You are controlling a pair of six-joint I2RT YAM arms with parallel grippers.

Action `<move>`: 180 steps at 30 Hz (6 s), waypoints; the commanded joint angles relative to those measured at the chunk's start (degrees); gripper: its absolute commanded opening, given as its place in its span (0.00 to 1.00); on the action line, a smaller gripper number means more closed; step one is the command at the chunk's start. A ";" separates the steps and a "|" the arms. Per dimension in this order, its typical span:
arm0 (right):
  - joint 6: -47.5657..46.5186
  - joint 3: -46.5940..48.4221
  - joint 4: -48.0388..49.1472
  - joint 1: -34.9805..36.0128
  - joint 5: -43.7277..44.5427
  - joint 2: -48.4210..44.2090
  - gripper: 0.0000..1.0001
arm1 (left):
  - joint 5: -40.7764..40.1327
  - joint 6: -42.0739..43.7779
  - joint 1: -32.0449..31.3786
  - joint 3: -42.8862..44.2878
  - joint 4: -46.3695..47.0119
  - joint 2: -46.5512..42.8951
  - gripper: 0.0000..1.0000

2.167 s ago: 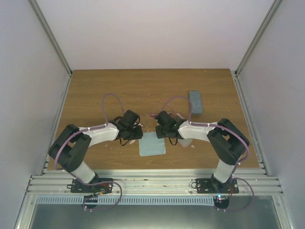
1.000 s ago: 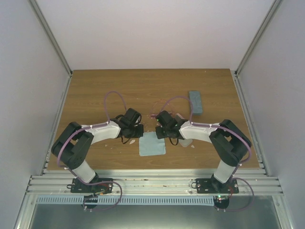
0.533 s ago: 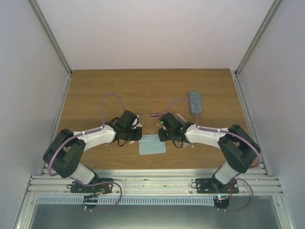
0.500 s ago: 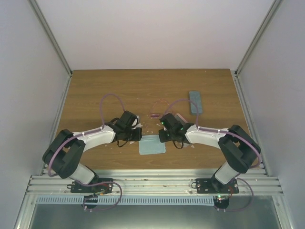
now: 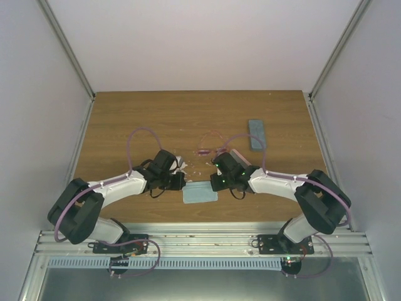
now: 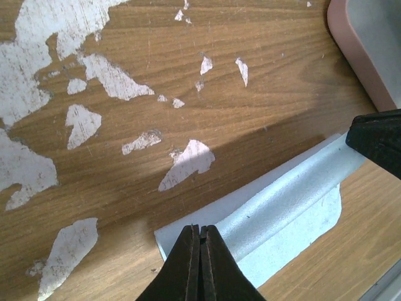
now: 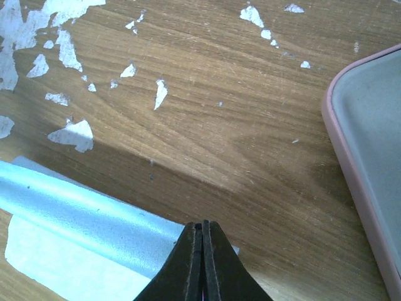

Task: Organize the sunglasses
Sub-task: Fold the glasses cleaning cloth at the center of the board, then pick up the glasses cleaning cloth from the center of the board.

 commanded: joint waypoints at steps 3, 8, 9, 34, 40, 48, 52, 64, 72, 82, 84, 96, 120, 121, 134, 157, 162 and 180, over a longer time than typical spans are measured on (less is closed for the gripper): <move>0.03 -0.77 -0.67 0.87 -0.02 -1.83 0.01 | 1.26 -0.53 -0.49 -2.05 2.55 -1.13 0.00; 0.01 -1.01 -1.04 1.26 0.01 -1.37 0.01 | 1.84 -1.38 -0.63 -3.22 3.66 -0.87 0.00; -0.03 -1.03 -1.06 1.26 0.03 -1.17 0.01 | 1.90 -1.44 -0.63 -3.37 3.71 -0.70 0.00; -1.39 -1.77 -1.19 1.90 -2.50 1.35 0.02 | 2.39 -1.87 -0.81 -2.93 4.43 3.09 0.00; -1.84 -2.47 -0.81 1.94 -4.75 1.14 0.07 | 4.45 -1.43 -0.81 -2.48 4.55 3.64 0.00; -3.77 -6.02 2.82 1.96 -16.79 -2.71 0.30 | 13.19 -0.14 -0.83 -4.65 5.77 2.76 0.23; -3.47 -7.02 0.71 1.95 -16.78 -4.84 0.32 | 14.13 -0.09 -0.85 -5.73 3.56 -0.87 0.28; -0.12 -3.94 -1.75 2.16 -12.83 -7.94 0.32 | 14.39 -3.97 -0.88 -6.66 4.62 -7.67 0.23; 5.41 -2.93 1.63 5.16 -11.58 -0.16 0.20 | 13.44 -7.39 -3.38 -7.81 8.90 0.85 0.13; 9.76 -7.71 -8.46 5.64 -1.49 -2.13 0.20 | 7.57 -9.02 -5.55 -10.39 4.88 0.22 0.10; 10.97 -6.36 -12.53 5.64 4.96 -2.92 0.20 | 7.43 -8.78 -5.58 -9.90 4.52 -0.50 0.10; 6.78 3.56 -3.89 6.46 -0.27 -0.22 0.25 | 1.43 -12.59 -5.73 -3.57 5.35 -0.73 0.08; 12.54 3.71 -13.22 6.69 15.41 5.51 0.21 | -5.93 -14.88 -6.61 -3.89 3.04 4.39 0.05; 13.05 3.97 -14.12 6.73 17.28 5.35 0.21 | -5.61 -14.51 -6.61 -3.73 3.02 4.32 0.06; 11.99 5.95 -14.39 6.69 18.17 2.10 0.35 | -3.35 -13.46 -6.61 -1.72 0.74 -1.37 0.21; 14.07 1.32 -11.94 9.83 8.84 4.49 0.18 | -5.43 -17.31 -7.44 -5.70 0.21 -1.13 0.31; 14.14 1.06 -11.70 9.93 8.14 4.94 0.15 | -5.41 -17.03 -7.57 -4.91 0.20 0.58 0.28; 13.63 0.85 -10.65 9.94 7.82 5.71 0.03 | -7.49 -15.61 -8.57 -2.79 -1.92 5.28 0.19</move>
